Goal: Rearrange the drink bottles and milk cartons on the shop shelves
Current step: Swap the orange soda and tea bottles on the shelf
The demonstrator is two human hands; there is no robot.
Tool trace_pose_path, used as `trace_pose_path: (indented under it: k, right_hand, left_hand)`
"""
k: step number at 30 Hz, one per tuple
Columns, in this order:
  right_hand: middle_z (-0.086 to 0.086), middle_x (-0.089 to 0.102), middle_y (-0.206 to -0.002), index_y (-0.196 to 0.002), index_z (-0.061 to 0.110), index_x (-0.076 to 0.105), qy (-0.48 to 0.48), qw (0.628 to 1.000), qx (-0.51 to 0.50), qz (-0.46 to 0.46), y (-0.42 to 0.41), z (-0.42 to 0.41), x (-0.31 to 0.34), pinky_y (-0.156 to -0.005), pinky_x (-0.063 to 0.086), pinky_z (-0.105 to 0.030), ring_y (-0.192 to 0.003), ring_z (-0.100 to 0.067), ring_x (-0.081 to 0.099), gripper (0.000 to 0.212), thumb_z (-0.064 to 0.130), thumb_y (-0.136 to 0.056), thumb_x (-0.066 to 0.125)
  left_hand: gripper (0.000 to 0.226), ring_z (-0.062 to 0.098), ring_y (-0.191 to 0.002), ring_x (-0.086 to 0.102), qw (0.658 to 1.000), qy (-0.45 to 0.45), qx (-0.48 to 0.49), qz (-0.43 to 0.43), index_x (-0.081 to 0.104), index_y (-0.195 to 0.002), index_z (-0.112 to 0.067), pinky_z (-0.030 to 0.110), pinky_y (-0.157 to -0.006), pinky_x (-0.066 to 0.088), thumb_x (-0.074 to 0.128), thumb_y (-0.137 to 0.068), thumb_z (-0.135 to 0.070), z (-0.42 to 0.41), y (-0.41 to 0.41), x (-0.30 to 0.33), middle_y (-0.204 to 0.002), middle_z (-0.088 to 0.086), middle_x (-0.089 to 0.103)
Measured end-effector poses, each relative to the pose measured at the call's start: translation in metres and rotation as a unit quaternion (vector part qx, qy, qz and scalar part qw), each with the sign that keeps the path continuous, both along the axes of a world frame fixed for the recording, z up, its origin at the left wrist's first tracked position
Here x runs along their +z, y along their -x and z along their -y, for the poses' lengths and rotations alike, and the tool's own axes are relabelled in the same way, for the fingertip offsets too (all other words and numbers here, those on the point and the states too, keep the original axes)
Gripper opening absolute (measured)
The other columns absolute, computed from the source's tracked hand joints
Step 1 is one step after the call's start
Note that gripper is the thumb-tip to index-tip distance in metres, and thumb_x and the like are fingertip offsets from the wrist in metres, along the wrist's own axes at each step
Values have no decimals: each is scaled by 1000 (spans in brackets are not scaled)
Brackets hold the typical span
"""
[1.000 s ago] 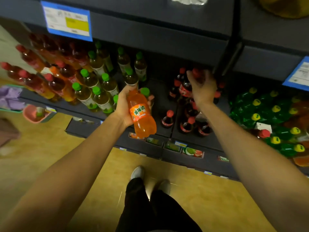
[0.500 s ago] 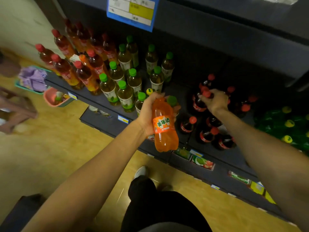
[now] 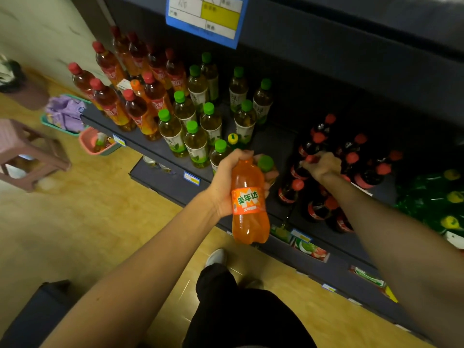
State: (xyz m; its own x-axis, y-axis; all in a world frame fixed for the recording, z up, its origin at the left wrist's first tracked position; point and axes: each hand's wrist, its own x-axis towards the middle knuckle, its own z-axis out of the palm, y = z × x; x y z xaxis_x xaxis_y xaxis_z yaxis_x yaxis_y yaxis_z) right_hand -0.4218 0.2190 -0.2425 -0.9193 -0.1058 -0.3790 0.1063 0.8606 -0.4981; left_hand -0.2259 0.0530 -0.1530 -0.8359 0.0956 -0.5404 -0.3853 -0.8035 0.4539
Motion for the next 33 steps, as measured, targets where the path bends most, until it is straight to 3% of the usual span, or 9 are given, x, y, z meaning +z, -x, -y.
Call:
trace_pose_path:
  k: [4,9,12,15,17,23,27,29,33]
  right_hand:
    - [-20,53,-133,-138,12,49,-14,998,39,-39,-11,-6,13,-93,50,-40,-119,-37,56,58,38,-90,68]
    - [-14,56,-123,-130,14,56,78,981,130,-121,-37,-19,39,-90,48,-33,-106,-27,58,41,24,-91,68]
    - [-10,57,-120,-132,13,55,120,970,195,-88,-64,-21,61,-86,45,-27,-101,-16,53,50,17,-86,74]
    - [-5,46,-139,-144,19,42,153,946,285,8,-87,-22,75,-103,37,-28,-128,-15,42,79,21,-77,83]
    - [5,41,-143,-146,26,37,193,931,304,54,-101,-20,81,-110,35,-31,-132,-10,38,90,26,-71,87]
    - [5,58,-130,-130,29,46,313,915,234,100,-132,-7,79,-103,46,-33,-122,-11,55,80,22,-65,91]
    - [1,62,-113,-118,28,47,354,911,188,95,-150,5,82,-88,53,-22,-105,-11,62,72,3,-64,88]
    - [2,64,-106,-113,27,50,369,909,173,82,-160,17,90,-84,53,-20,-95,-3,64,64,1,-66,86]
    - [7,64,-101,-116,18,53,374,918,114,62,-180,54,105,-75,49,-9,-86,2,64,52,0,-76,80]
  left_hand:
    - [43,23,-68,62,1000,13,-4,7,56,-113,-14,30,-65,52,56,-80,-41,-8,-2,3,-105,19,67]
    - [37,22,-66,60,1000,14,-3,3,60,-105,-13,29,-63,52,56,-80,-40,-17,-8,17,-103,18,66]
    - [37,22,-64,62,1000,29,-1,1,61,-103,-12,28,-62,52,55,-79,-40,-21,-15,32,-100,17,67]
    - [39,22,-63,62,999,42,-5,-3,63,-102,-12,29,-61,53,57,-78,-41,-24,-22,45,-104,19,64]
    - [41,23,-65,63,999,51,-18,-6,63,-105,-12,29,-62,53,57,-78,-42,-25,-27,51,-107,20,63]
    - [51,24,-70,63,997,58,-51,-6,62,-113,-11,33,-68,52,66,-75,-44,-16,-43,51,-114,21,61]
    - [68,27,-75,65,994,70,-81,-2,57,-127,-12,38,-74,52,73,-70,-45,9,-55,48,-125,25,59]
    - [61,26,-76,66,991,83,-102,-31,54,-131,-16,36,-73,54,66,-78,-44,24,-62,55,-130,22,61]
    - [51,22,-73,66,987,98,-98,-76,55,-128,-20,32,-67,55,57,-82,-41,67,-79,67,-103,13,71]
